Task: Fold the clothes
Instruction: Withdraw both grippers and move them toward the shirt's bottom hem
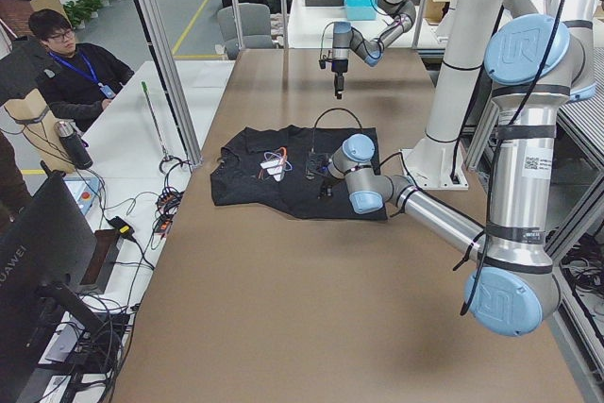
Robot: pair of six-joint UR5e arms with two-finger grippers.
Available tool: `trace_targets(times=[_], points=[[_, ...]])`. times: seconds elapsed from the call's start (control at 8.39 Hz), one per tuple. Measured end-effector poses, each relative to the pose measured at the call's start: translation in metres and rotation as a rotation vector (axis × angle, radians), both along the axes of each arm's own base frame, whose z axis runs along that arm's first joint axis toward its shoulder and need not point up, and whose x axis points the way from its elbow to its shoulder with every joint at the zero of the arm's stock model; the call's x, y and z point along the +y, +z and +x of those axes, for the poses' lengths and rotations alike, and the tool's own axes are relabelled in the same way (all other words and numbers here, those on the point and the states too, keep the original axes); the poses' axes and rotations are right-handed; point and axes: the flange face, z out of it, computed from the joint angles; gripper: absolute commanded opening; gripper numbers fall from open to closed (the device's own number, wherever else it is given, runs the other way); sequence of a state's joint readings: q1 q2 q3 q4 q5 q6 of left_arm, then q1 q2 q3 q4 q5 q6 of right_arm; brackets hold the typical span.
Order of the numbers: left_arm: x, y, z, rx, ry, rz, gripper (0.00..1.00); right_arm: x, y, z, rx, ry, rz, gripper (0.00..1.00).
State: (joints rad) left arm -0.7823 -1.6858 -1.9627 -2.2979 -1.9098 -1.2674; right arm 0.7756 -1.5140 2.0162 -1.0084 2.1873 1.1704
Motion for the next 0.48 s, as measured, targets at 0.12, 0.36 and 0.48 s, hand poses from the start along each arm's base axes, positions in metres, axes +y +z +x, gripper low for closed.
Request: trace_targets(times=[0.12, 0.36, 0.48], points=[[-0.001, 0.002, 0.001, -0.004, -0.007, 0.000, 0.94, 0.006, 0.004, -0.013, -0.008, 0.018, -0.025, 0.94], [0.002, 0.006, 0.007, -0.011, -0.008, -0.004, 0.94, 0.026, 0.019, -0.045, -0.025, 0.014, -0.037, 0.94], [0.005, 0.008, 0.013, -0.009, -0.001, -0.013, 0.94, 0.037, 0.027, -0.054, -0.032, 0.005, -0.033, 0.94]])
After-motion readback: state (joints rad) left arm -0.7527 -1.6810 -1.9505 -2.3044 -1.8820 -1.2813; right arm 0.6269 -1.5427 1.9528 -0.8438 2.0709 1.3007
